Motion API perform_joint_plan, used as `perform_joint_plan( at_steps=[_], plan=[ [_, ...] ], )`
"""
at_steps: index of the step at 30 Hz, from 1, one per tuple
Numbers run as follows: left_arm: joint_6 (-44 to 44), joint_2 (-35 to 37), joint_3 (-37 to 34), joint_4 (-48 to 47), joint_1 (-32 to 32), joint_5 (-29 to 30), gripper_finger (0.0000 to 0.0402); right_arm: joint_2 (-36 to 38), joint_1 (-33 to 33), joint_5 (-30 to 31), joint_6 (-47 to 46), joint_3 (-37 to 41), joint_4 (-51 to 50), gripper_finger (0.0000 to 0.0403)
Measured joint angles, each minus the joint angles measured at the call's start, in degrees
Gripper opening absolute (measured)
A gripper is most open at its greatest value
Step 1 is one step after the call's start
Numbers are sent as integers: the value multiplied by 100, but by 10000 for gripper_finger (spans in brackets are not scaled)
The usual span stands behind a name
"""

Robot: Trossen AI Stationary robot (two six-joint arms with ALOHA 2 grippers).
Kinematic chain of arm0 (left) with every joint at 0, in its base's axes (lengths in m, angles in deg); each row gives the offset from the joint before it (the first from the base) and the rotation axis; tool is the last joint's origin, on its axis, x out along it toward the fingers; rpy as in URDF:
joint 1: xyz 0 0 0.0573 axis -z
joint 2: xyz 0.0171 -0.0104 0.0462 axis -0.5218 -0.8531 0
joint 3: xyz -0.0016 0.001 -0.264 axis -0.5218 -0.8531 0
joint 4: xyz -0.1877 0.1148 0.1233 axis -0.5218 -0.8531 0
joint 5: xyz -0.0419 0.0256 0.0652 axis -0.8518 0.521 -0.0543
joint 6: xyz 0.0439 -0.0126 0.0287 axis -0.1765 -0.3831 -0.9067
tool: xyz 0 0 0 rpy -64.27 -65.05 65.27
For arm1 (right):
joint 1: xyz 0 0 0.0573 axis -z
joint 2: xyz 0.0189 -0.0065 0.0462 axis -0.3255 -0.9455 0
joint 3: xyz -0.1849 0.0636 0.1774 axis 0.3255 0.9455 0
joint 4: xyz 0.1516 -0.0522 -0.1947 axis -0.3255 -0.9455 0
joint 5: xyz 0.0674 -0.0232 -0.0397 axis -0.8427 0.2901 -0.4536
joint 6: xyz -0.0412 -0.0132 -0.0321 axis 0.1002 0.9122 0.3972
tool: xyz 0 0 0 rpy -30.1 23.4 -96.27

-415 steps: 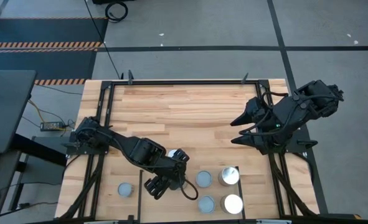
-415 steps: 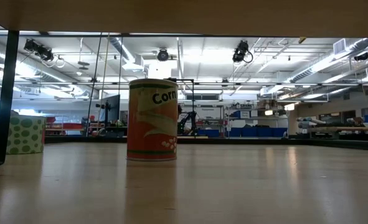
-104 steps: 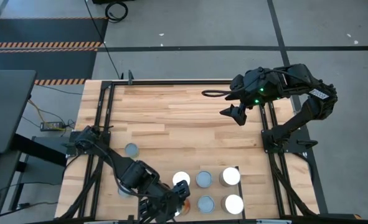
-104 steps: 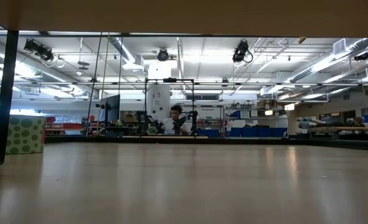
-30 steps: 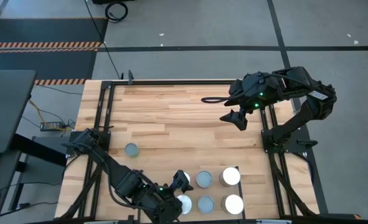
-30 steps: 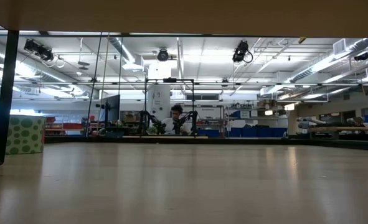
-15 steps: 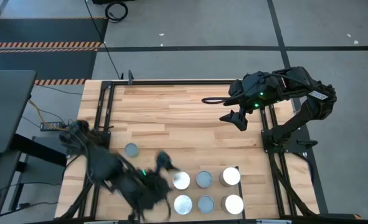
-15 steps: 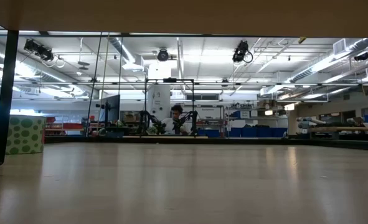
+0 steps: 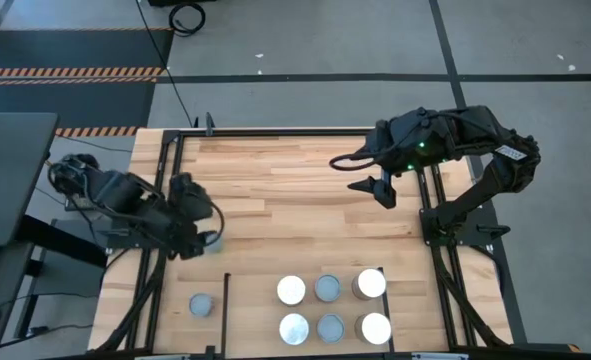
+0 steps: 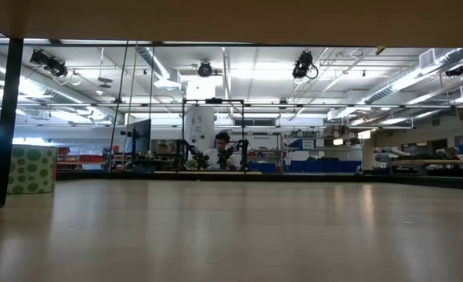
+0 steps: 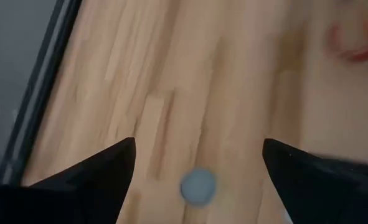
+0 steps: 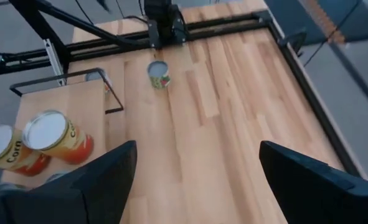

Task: Pick and place cans onto a shelf
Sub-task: Put the canned green peas on the shelf

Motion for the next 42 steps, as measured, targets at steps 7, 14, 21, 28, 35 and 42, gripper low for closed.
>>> perform_joint_plan(
  at_steps=[7, 14, 21, 28, 35, 42],
  plan=[
    [1683, 1534, -3127, 1188, 22, -711, 356, 2, 242, -2, 671, 0, 133, 346],
    [1821, 1690, -5151, 3258, 7, -1600, 357, 2, 596, 0, 1133, 0, 14, 346],
    [1571, 1697, -6090, 3641, -330, -1927, 357, 2, 956, -2, 1271, 0, -128, 346],
    [722, 1704, -6489, 3841, -578, -1948, 357, 2, 1346, -39, 1027, 0, -115, 346],
    [299, 1693, -6527, 3835, -787, -1713, 357, 2, 1518, -42, 642, 0, -98, 346],
    [-50, 1691, -6751, 4260, -988, -1742, 357, 2, 1518, -44, 518, 0, -54, 346]
  ],
)
